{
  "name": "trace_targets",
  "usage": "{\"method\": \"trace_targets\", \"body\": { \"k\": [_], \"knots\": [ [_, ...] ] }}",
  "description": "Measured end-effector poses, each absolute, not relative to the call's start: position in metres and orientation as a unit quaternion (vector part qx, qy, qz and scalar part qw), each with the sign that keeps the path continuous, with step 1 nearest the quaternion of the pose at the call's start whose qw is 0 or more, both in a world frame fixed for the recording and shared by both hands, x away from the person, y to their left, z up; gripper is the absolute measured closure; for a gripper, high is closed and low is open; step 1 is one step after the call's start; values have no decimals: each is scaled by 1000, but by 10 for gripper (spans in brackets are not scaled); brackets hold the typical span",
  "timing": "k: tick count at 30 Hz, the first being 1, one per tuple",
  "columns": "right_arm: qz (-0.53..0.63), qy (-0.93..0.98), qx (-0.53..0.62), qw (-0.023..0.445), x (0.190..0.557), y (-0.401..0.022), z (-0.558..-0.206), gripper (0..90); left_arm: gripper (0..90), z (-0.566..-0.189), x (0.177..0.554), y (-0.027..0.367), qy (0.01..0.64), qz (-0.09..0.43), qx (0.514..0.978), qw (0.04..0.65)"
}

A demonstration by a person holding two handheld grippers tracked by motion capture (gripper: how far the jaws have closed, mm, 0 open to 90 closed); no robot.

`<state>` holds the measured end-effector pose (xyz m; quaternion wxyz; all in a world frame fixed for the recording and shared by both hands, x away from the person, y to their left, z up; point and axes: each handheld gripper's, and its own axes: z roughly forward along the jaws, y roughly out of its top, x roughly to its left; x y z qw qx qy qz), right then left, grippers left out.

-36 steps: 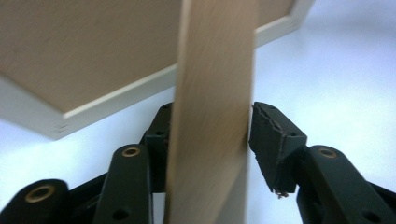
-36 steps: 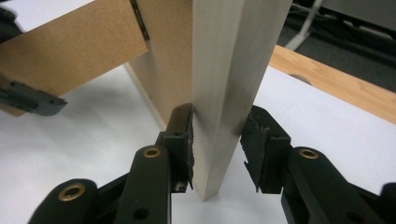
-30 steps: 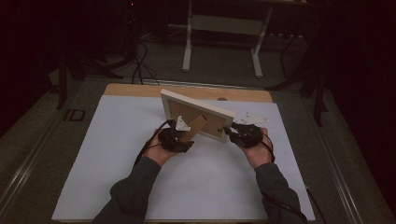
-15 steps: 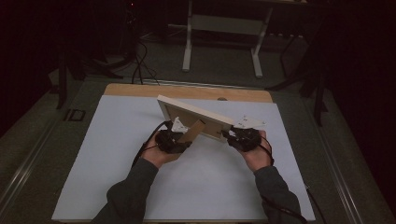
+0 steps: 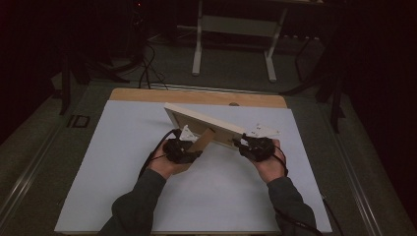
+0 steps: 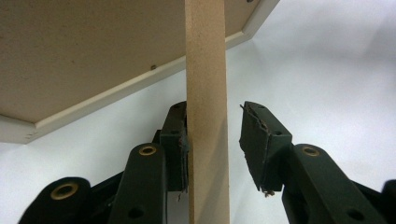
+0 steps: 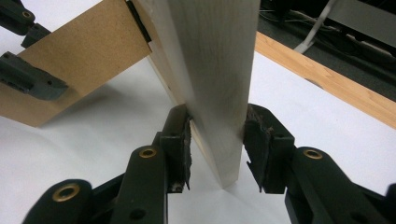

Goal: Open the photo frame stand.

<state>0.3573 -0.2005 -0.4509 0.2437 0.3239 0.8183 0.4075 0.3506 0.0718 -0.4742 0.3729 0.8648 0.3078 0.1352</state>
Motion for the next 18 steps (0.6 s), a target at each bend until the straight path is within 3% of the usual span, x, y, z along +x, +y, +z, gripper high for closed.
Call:
{"method": "trace_targets", "body": {
  "k": [18],
  "knots": [
    [412,817,323,243,351,-199,-455,601,631,-480,344,74,308,126,865,376]
  ]
}}
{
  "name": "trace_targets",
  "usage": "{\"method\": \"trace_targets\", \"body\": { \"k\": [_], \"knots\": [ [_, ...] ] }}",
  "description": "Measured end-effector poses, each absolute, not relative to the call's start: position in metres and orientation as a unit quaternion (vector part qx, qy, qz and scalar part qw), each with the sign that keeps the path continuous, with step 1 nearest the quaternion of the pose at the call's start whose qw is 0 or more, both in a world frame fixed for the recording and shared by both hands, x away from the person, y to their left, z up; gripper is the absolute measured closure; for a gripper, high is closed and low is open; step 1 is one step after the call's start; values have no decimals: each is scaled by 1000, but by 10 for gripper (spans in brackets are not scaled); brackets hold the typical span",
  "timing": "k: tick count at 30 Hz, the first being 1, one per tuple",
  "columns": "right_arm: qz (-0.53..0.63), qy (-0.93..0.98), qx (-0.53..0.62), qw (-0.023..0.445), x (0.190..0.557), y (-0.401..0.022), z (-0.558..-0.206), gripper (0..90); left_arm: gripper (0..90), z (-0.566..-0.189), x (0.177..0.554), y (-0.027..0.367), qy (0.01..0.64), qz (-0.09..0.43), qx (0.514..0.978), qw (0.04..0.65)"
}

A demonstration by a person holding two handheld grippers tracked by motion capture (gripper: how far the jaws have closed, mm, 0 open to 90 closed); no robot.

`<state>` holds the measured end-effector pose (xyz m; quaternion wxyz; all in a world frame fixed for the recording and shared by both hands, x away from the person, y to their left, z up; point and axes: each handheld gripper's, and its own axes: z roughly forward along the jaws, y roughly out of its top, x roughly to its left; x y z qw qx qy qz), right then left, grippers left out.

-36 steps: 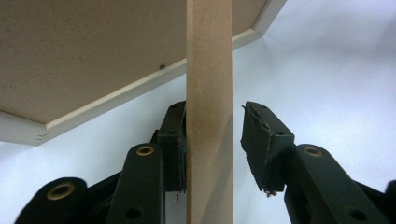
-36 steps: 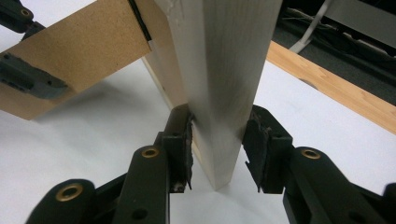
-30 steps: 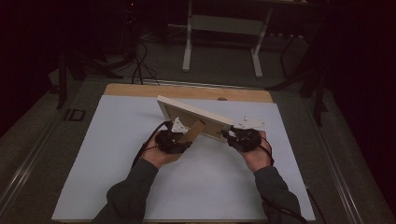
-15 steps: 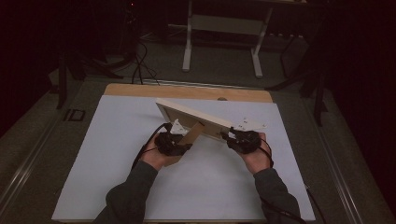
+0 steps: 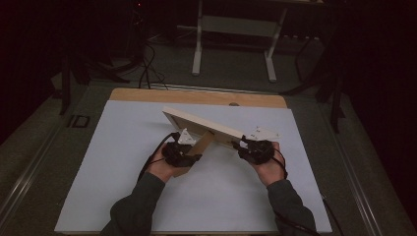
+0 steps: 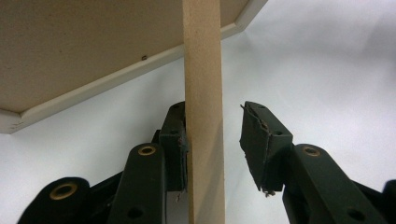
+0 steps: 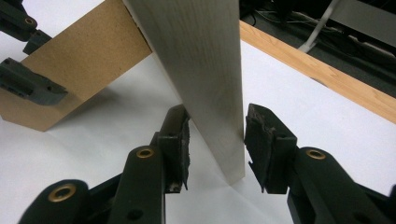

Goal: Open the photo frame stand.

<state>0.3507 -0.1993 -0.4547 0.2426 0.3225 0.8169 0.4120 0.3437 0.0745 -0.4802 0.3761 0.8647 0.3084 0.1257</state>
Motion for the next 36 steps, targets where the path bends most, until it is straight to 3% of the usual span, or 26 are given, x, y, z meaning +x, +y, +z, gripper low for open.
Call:
{"method": "trace_targets", "body": {
  "k": [36],
  "knots": [
    [422,815,327,226,351,-204,-456,591,573,-465,336,96,314,125,842,420]
  ]
}}
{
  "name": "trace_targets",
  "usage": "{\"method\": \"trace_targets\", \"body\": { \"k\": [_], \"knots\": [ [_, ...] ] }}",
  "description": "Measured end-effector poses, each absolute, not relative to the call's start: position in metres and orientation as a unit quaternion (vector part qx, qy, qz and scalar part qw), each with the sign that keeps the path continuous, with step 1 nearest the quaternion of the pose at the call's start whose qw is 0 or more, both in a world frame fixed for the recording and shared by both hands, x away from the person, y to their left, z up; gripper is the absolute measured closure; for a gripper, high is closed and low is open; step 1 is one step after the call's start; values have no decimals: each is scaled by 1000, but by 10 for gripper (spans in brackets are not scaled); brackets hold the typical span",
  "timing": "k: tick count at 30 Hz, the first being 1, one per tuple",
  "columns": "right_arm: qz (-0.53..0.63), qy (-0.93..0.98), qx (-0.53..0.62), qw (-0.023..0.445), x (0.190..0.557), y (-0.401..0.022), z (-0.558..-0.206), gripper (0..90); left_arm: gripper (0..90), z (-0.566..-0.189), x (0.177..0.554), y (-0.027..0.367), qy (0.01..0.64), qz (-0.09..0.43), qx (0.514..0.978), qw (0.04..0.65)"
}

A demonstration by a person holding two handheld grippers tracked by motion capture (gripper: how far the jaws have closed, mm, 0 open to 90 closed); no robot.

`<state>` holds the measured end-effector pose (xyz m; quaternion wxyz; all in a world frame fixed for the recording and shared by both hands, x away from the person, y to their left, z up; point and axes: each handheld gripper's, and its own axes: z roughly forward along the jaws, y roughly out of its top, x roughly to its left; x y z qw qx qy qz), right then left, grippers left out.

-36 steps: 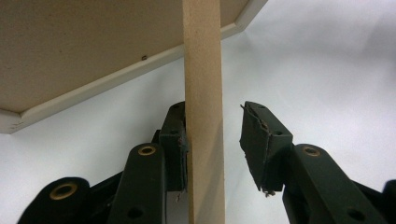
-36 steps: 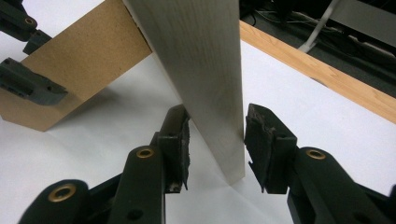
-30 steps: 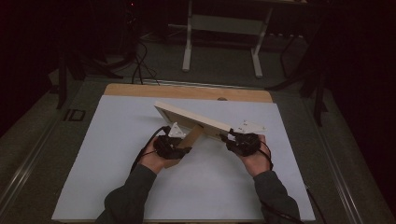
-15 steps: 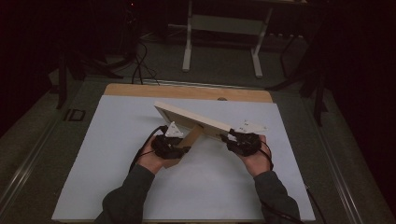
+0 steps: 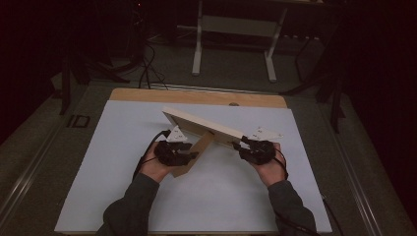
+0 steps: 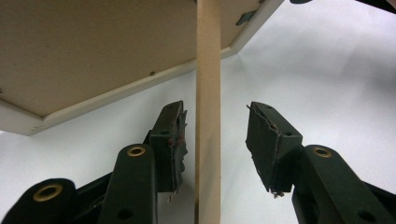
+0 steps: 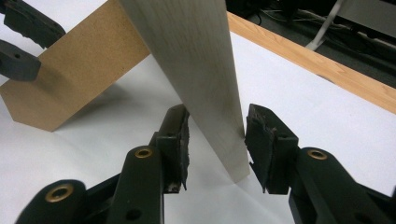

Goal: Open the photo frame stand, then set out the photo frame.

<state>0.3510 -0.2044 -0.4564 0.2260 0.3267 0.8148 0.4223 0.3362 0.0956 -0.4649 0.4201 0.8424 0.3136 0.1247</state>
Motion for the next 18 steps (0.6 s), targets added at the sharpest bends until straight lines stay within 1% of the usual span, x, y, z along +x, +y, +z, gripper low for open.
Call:
{"method": "trace_targets", "body": {
  "k": [7,18],
  "knots": [
    [420,817,328,219,349,-207,-459,592,564,-459,335,105,321,130,832,433],
    [418,824,321,210,346,-211,-460,574,551,-453,339,122,356,128,805,458]
  ]
}}
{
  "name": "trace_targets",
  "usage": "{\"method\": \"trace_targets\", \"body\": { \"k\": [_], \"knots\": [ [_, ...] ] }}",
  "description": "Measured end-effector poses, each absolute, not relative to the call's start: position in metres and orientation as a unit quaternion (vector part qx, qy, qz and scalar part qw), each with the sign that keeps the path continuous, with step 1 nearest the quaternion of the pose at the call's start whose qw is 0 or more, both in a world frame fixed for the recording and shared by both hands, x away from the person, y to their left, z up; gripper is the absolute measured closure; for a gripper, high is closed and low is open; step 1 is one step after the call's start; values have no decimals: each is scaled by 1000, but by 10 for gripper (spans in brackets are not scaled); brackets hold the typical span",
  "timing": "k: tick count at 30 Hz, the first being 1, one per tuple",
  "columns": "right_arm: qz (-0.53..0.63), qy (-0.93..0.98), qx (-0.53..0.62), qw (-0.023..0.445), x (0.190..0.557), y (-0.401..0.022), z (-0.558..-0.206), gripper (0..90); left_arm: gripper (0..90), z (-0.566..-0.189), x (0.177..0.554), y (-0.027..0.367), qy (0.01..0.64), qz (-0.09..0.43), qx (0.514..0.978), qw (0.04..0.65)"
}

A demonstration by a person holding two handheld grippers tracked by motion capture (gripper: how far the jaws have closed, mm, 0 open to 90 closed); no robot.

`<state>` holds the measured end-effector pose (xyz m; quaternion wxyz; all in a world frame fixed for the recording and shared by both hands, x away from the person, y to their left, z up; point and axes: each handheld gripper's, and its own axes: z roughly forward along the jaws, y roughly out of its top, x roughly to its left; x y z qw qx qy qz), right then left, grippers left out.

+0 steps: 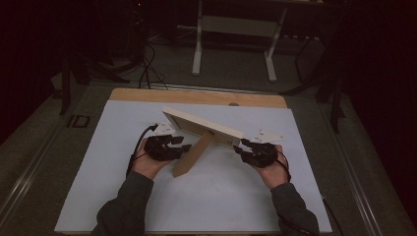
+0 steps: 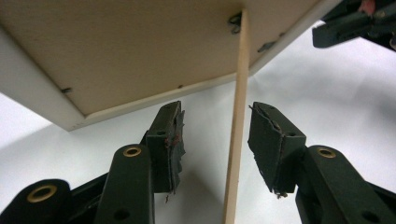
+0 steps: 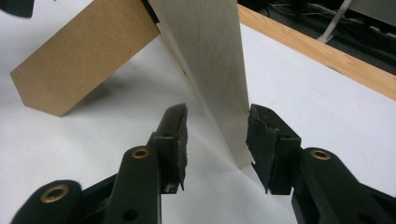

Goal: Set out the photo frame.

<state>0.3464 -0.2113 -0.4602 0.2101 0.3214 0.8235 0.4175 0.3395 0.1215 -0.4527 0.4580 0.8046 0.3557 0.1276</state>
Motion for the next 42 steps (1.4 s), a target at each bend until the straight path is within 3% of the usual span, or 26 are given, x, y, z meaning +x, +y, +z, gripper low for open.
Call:
{"method": "trace_targets", "body": {
  "k": [11,20,31,42],
  "knots": [
    [414,827,320,206,343,-219,-462,576,546,-447,341,126,368,134,796,462],
    [412,826,328,201,345,-228,-460,635,569,-436,348,128,383,145,781,472],
    [425,802,363,210,356,-229,-455,898,724,-429,359,123,413,159,770,460],
    [457,786,368,194,366,-221,-443,899,876,-426,368,116,435,158,759,459]
  ]
}}
